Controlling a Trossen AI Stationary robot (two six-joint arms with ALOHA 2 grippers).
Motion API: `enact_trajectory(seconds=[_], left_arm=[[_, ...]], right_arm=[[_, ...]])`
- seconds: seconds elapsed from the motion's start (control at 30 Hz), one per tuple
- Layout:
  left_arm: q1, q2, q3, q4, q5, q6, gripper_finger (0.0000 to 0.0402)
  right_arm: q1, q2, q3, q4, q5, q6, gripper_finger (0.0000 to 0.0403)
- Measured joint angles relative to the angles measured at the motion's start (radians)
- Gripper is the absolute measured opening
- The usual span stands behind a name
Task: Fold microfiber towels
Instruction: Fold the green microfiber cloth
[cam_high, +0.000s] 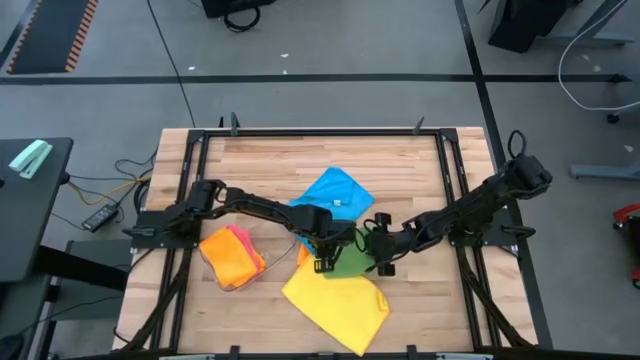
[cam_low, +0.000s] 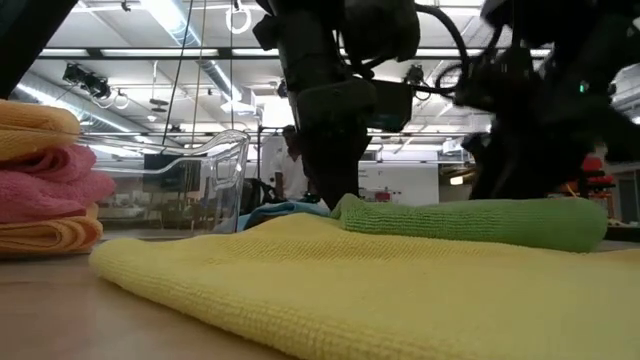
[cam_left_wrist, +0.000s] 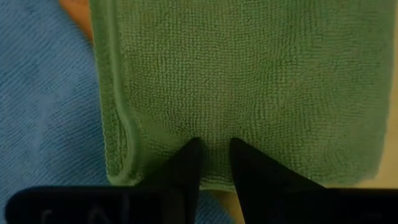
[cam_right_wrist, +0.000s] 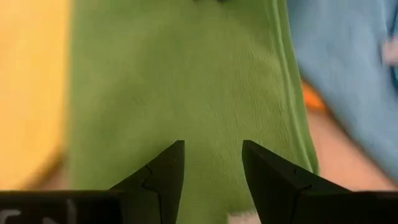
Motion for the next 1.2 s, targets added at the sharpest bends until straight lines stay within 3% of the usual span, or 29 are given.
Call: enact_trajectory(seconds=[0.23,0.43,0.63,0.9,1.2], left_arm=[[-0.003,0.019,0.0,-0.003,-0.001,-0.003,0.0097],[-0.002,0.027,0.001,0.004,0.0,-0.003,0.011],[-0.002,0.023,0.001,-0.002,0.0,-0.002,0.0117],[-0.001,-0.038,-0.001,-0.038,0.0,0.028,0.0126],[-0.003,-0.114,-0.001,-0.082,-0.012,0.118,0.013]], right_arm=[[-0.04,0.022,-0.061,0.034,-0.035,0.003,0.017],[-0.046,-0.068,-0.063,-0.064,-0.061,-0.019,0.017],[-0.033,-0.165,-0.062,0.001,-0.091,-0.015,0.017],[0.024,-0.107,-0.06,0.164,-0.081,0.103,0.017],[0.027,-0.103,-0.06,0.167,-0.057,0.251,0.017]])
